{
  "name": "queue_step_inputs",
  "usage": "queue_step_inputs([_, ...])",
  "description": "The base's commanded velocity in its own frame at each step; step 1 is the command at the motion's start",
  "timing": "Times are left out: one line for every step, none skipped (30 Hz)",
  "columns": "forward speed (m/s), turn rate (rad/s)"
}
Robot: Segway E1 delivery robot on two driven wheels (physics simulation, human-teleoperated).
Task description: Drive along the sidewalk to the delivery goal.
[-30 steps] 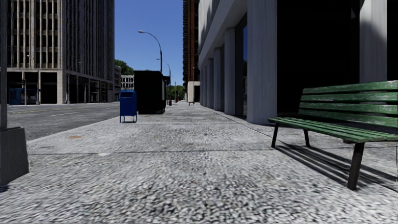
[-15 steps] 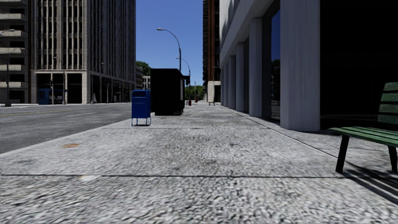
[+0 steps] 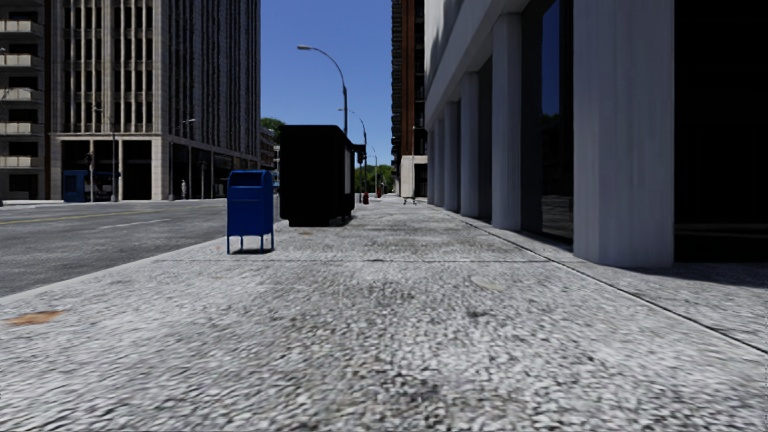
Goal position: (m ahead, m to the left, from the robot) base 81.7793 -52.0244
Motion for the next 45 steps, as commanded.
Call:
queue_step_inputs([2.00, 0.00])
queue_step_inputs([2.00, 0.00])
queue_step_inputs([2.00, 0.00])
queue_step_inputs([2.00, 0.00])
queue_step_inputs([2.00, 0.00])
queue_step_inputs([2.00, 0.00])
queue_step_inputs([2.00, 0.00])
queue_step_inputs([2.00, 0.00])
queue_step_inputs([2.00, 0.00])
queue_step_inputs([2.00, 0.00])
queue_step_inputs([2.00, 0.00])
queue_step_inputs([2.00, 0.00])
queue_step_inputs([2.00, 0.00])
queue_step_inputs([2.00, 0.00])
queue_step_inputs([2.00, 0.00])
queue_step_inputs([2.00, 0.00])
queue_step_inputs([2.00, 0.00])
queue_step_inputs([2.00, 0.00])
queue_step_inputs([2.00, 0.00])
queue_step_inputs([2.00, 0.00])
queue_step_inputs([2.00, 0.00])
queue_step_inputs([2.00, 0.00])
queue_step_inputs([2.00, 0.00])
queue_step_inputs([2.00, 0.00])
queue_step_inputs([2.00, 0.00])
queue_step_inputs([2.00, 0.00])
queue_step_inputs([2.00, 0.00])
queue_step_inputs([2.00, 0.00])
queue_step_inputs([2.00, 0.00])
queue_step_inputs([2.00, 0.00])
queue_step_inputs([2.00, 0.00])
queue_step_inputs([2.00, 0.00])
queue_step_inputs([2.00, 0.00])
queue_step_inputs([2.00, 0.00])
queue_step_inputs([2.00, 0.00])
queue_step_inputs([2.00, 0.00])
queue_step_inputs([2.00, 0.00])
queue_step_inputs([2.00, 0.00])
queue_step_inputs([2.00, 0.00])
queue_step_inputs([2.00, 0.00])
queue_step_inputs([2.00, 0.00])
queue_step_inputs([1.99, 0.00])
queue_step_inputs([1.98, 0.00])
queue_step_inputs([1.98, 0.00])
queue_step_inputs([1.98, 0.00])
